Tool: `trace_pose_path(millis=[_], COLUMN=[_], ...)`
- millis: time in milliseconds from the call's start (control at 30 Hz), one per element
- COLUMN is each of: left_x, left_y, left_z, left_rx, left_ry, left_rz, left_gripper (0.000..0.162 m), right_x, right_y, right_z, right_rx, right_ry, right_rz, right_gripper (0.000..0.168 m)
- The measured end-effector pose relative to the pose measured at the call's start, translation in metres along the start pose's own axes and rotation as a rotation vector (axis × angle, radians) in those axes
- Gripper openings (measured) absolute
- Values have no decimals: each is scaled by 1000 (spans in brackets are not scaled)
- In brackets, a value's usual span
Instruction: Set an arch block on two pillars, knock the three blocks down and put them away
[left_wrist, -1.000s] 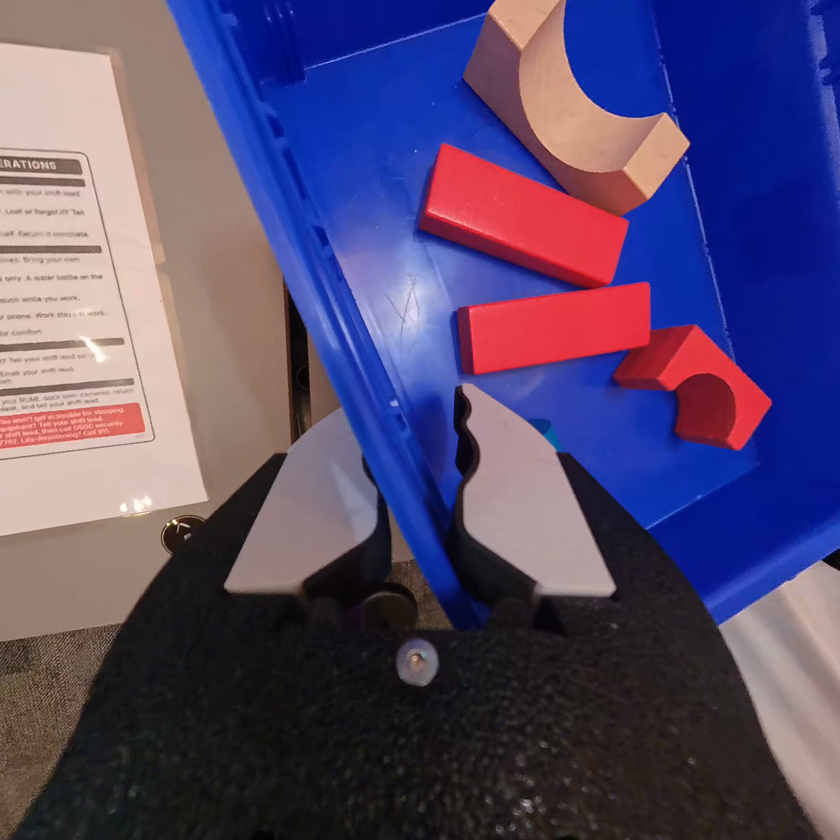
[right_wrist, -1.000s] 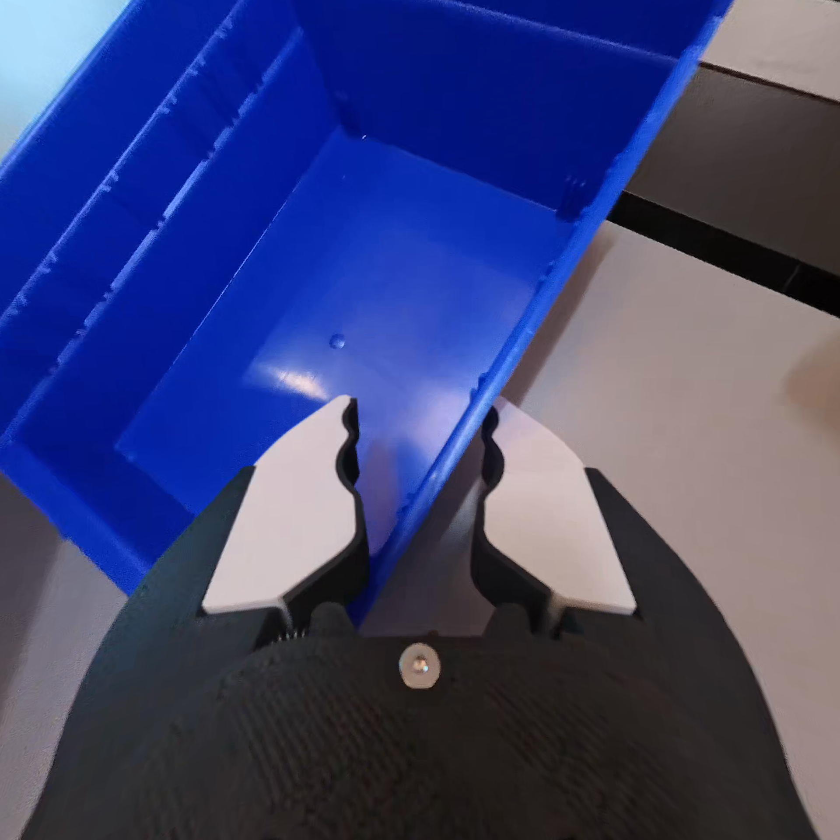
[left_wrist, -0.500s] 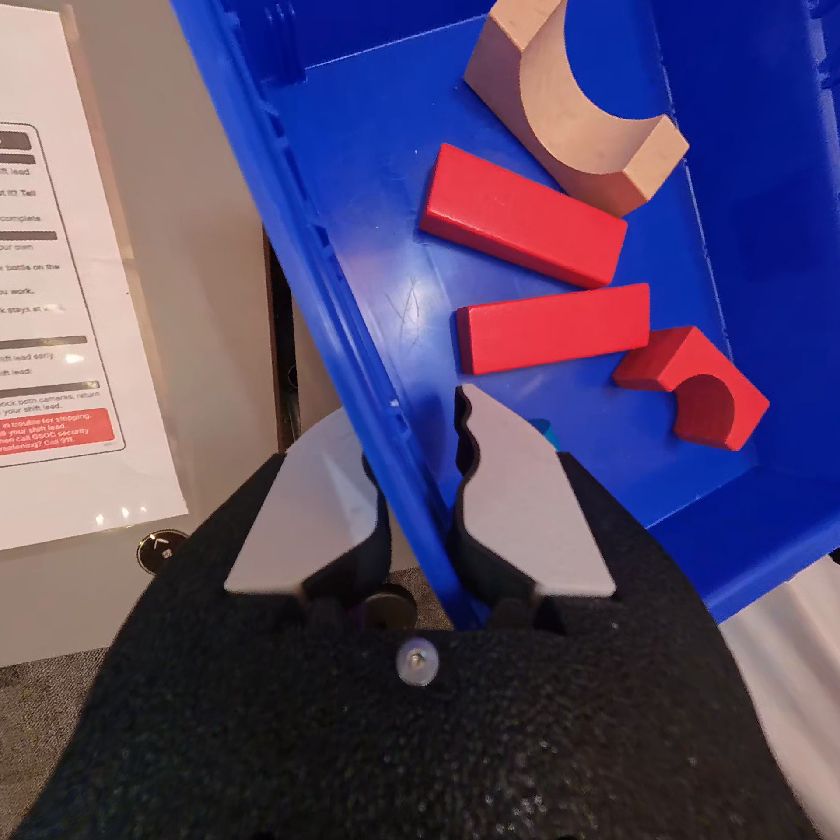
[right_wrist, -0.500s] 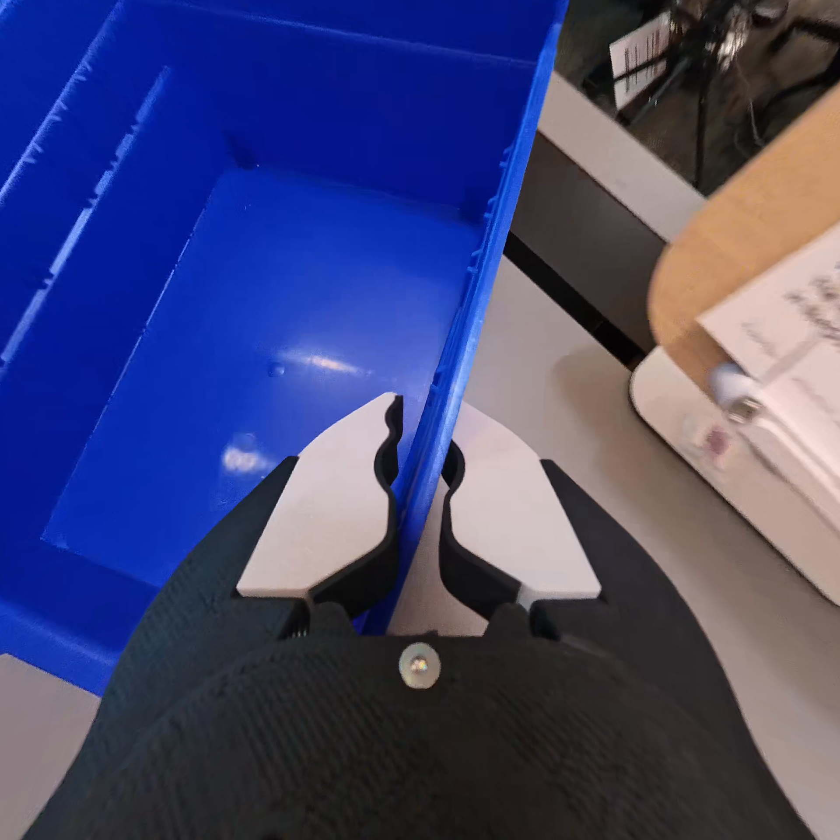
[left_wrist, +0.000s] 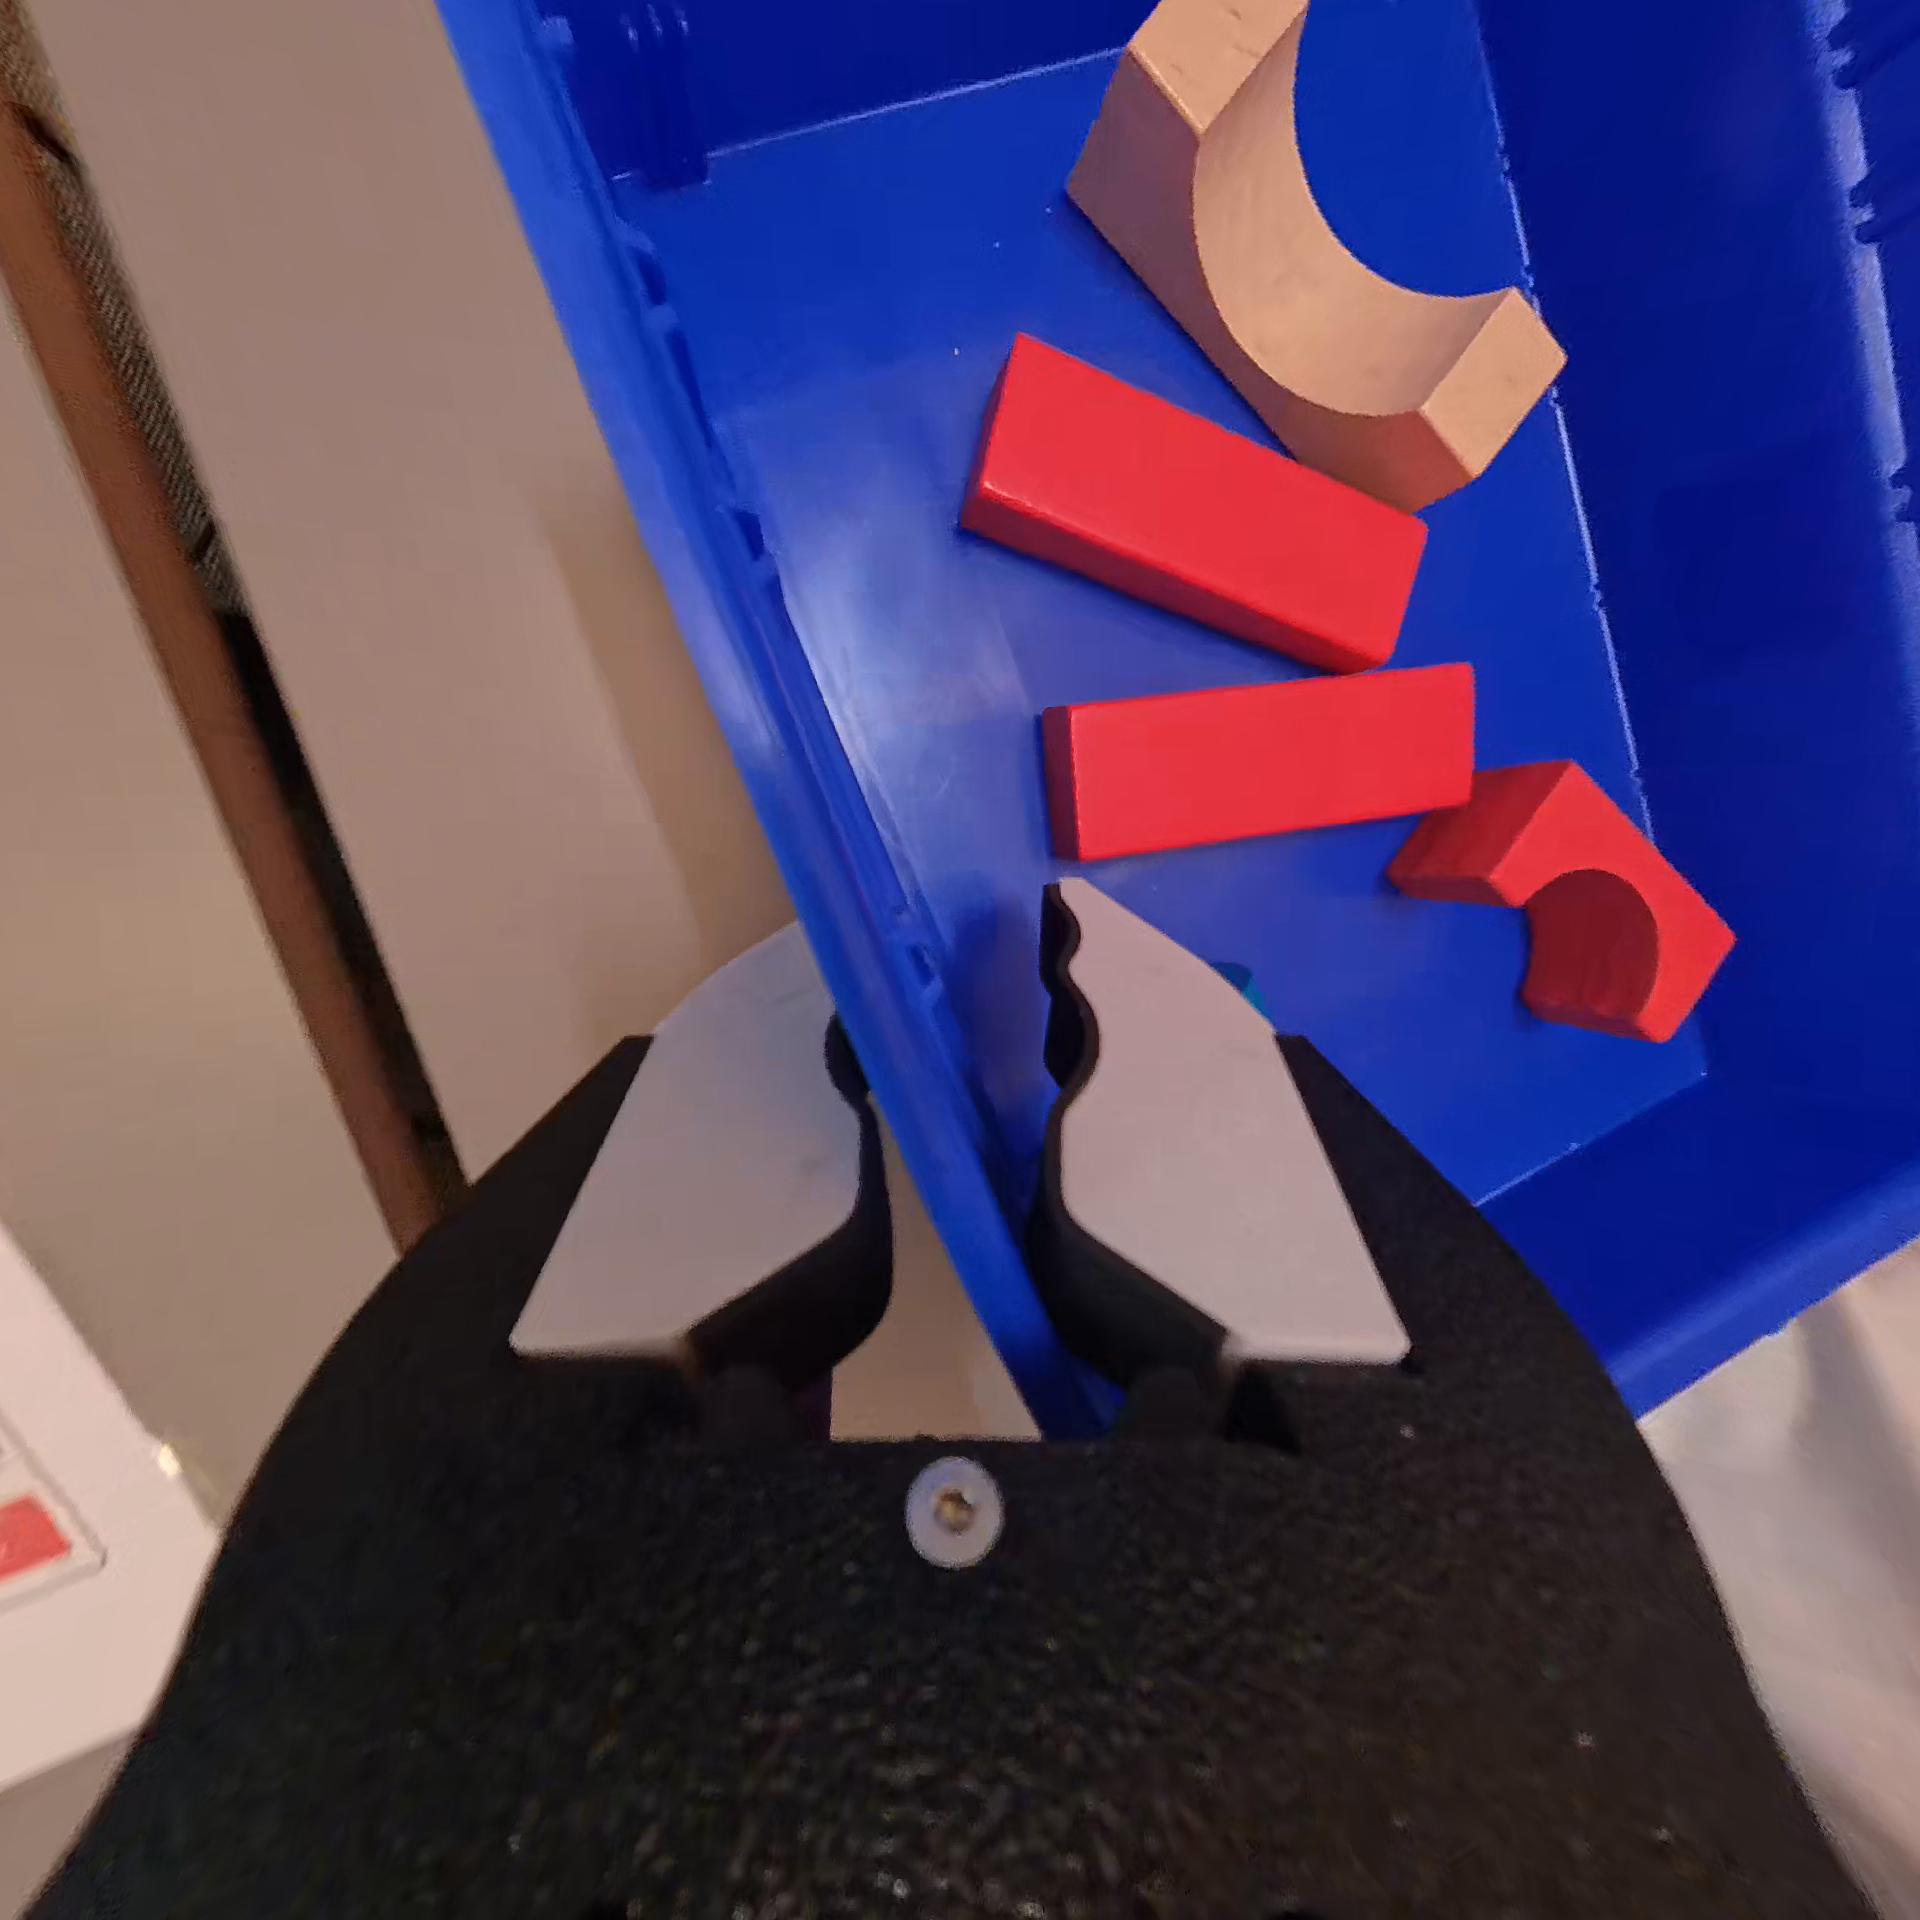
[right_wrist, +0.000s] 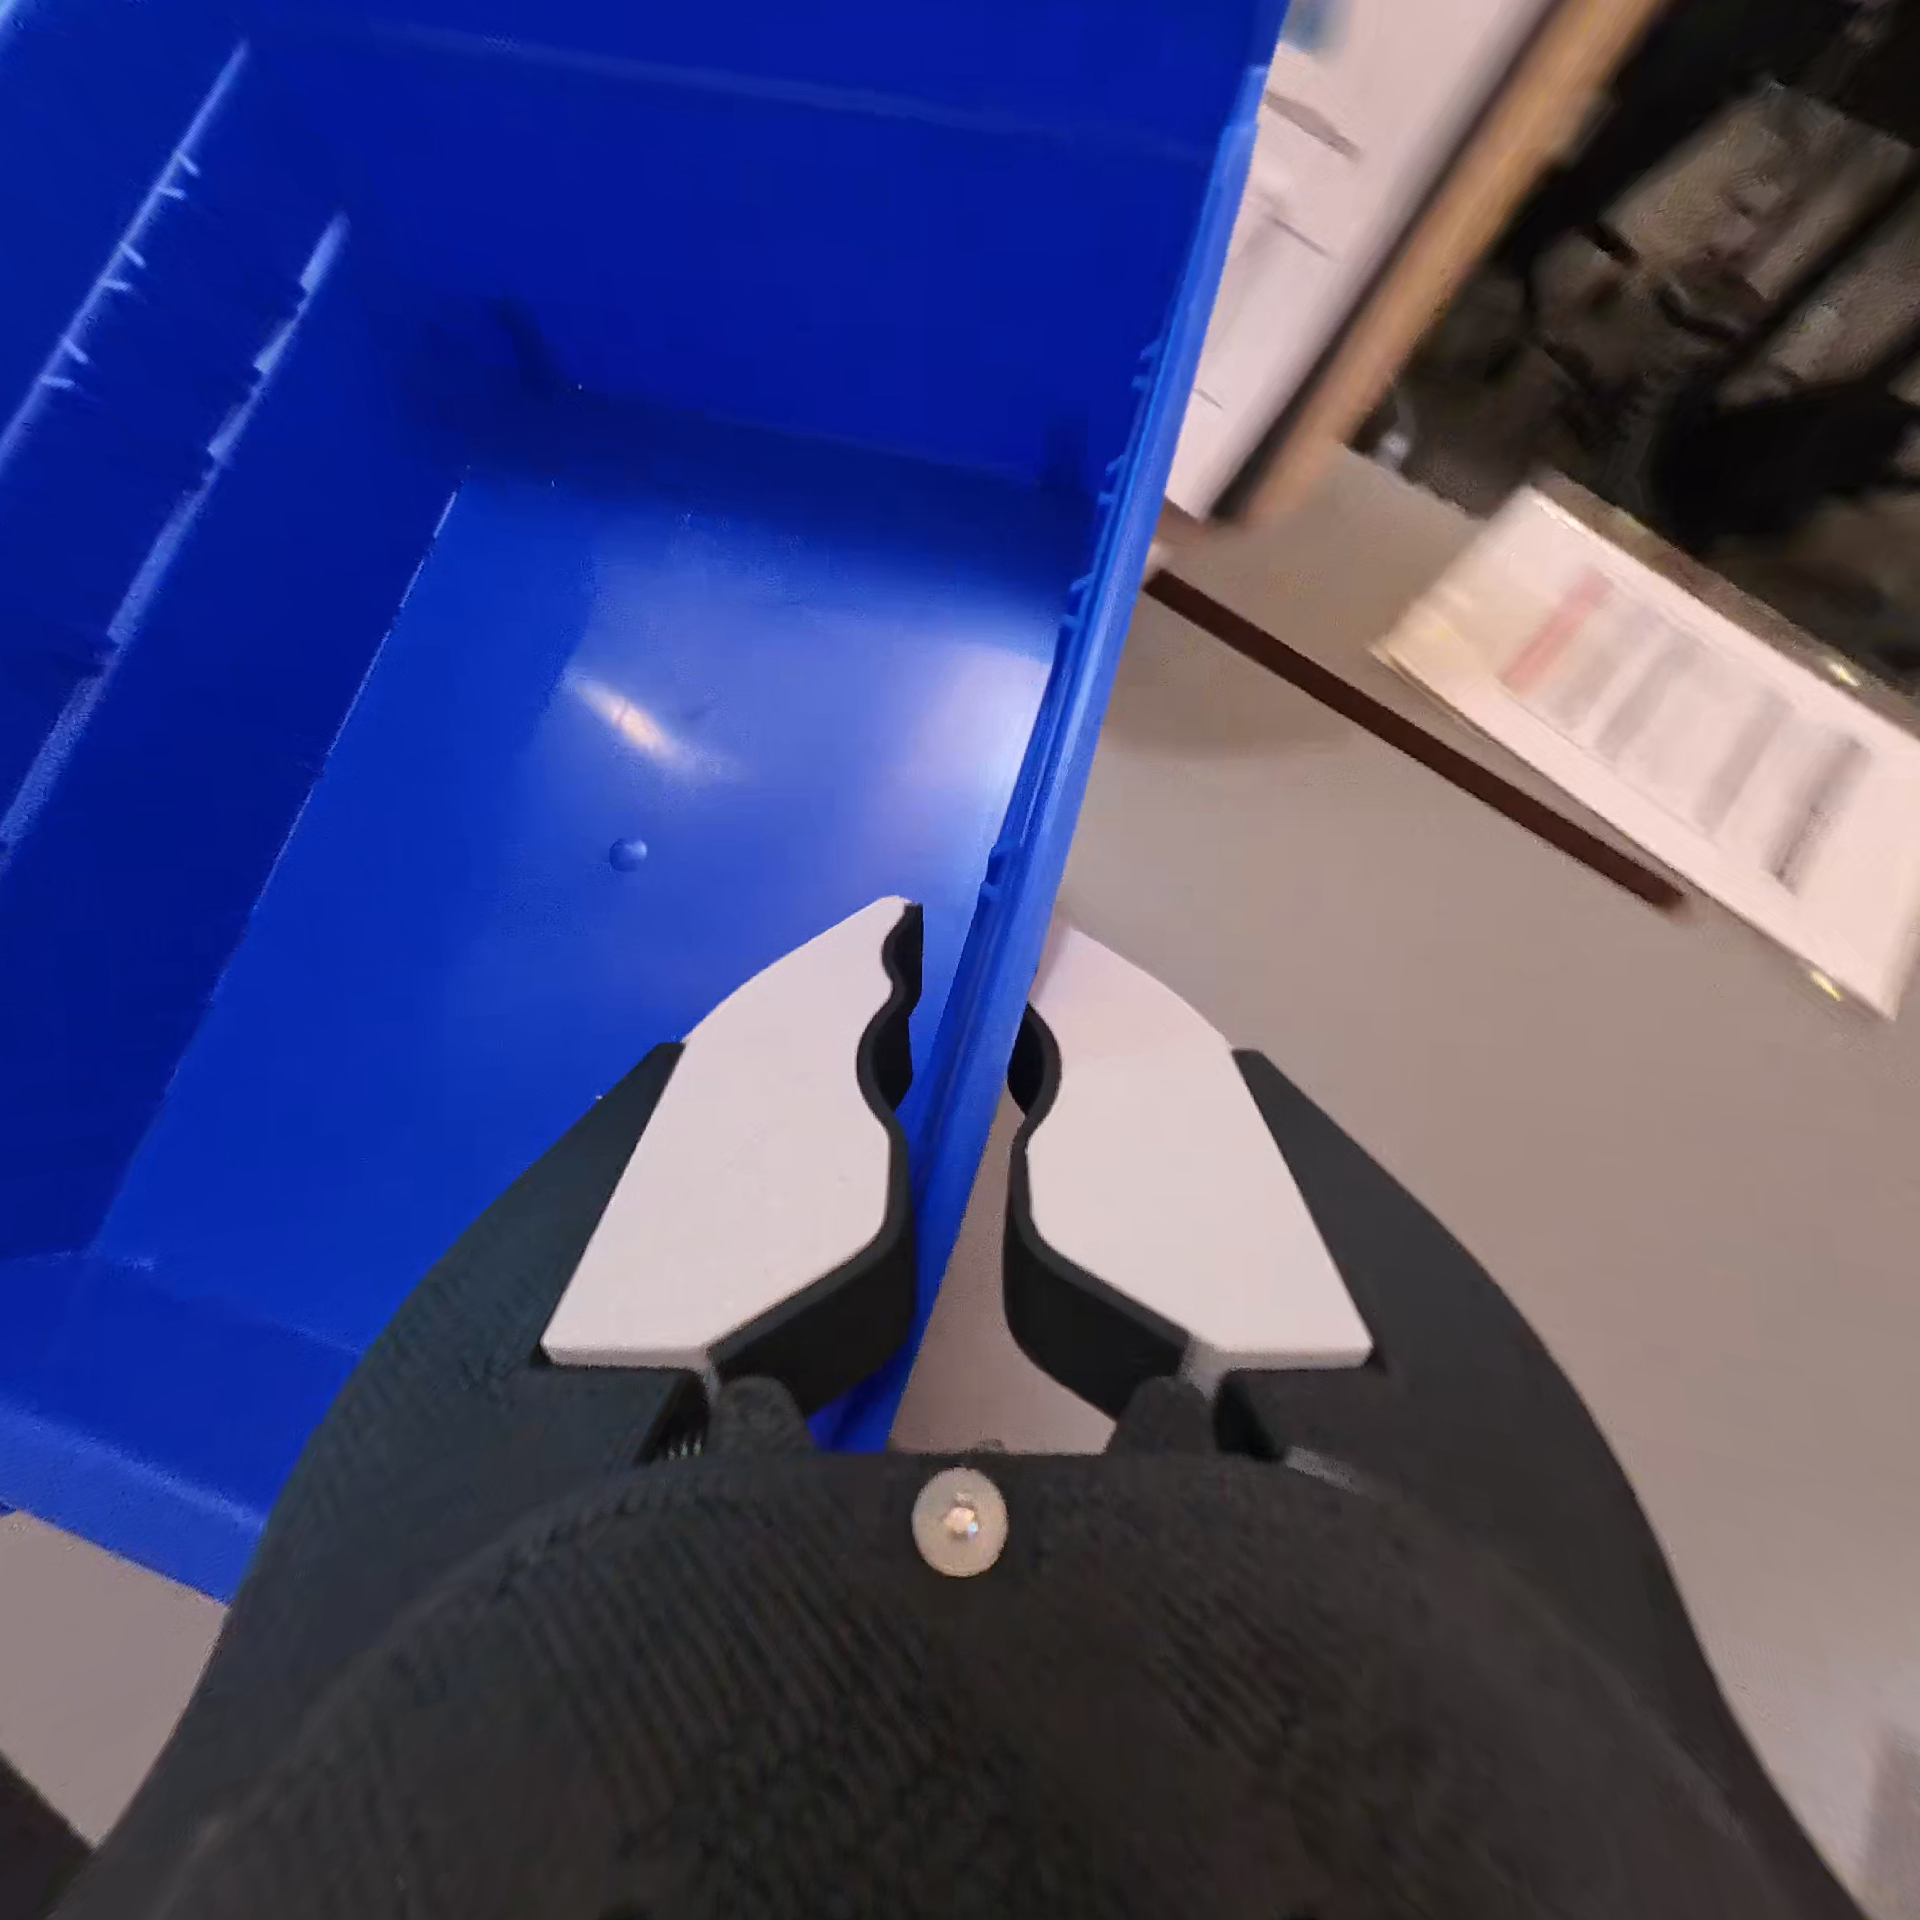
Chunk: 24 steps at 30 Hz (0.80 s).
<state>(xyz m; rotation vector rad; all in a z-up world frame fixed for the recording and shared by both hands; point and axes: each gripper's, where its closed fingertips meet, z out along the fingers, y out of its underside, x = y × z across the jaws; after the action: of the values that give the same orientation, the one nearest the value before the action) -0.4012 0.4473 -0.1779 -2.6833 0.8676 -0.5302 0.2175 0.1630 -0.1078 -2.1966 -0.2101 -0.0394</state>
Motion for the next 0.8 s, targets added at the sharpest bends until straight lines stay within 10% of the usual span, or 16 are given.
trace_pose_path(millis=[33, 367, 800], left_x=[6, 54, 58], left_y=[-8, -62, -88], left_z=[9, 93, 141], left_rx=[-5, -44, -44], left_ry=[5, 73, 47], left_rz=[14, 88, 102], left_gripper=[28, 28, 29], right_x=[24, 205, 279], right_y=[16, 143, 167], right_z=[-12, -46, 12], right_rx=[-12, -83, -176], right_ry=[47, 333, 288], right_rz=[40, 392, 381], right_gripper=[15, 15, 13])
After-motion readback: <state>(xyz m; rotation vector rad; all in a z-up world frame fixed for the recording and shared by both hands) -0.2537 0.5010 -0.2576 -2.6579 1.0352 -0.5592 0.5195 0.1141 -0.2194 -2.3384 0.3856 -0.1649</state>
